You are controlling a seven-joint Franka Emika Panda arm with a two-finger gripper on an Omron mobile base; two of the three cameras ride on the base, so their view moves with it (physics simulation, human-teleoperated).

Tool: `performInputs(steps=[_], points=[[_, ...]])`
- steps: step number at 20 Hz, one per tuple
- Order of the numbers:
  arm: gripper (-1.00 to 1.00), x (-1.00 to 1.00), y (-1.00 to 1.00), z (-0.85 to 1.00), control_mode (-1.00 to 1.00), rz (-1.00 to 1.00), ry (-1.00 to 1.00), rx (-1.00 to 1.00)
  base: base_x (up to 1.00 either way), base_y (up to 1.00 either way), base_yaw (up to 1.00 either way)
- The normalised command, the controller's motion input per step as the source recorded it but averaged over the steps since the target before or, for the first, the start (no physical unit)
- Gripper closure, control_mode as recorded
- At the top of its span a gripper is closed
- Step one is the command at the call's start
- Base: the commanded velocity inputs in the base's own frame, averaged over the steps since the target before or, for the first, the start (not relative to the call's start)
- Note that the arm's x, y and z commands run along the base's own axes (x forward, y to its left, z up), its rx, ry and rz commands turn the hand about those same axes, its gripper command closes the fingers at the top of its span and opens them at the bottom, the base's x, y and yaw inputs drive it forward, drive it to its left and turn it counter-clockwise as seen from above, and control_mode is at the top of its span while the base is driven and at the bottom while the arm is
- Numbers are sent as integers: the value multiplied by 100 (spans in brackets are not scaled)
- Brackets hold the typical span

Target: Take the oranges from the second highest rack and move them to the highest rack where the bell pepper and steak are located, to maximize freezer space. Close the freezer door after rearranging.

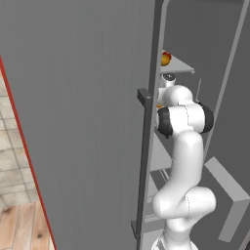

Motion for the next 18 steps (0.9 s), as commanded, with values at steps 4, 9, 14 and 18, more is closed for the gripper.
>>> performInputs(steps=[4,9,14,18], points=[[-100,2,-40,-28,-100,0,10,0,0,0,0],[100,0,-40,-41,-100,0,12,0,0,0,0],[100,-2,-29,-42,-100,0,1,0,0,0,0],[100,-10,-36,-71,-100,0,0,0,0,0,0]])
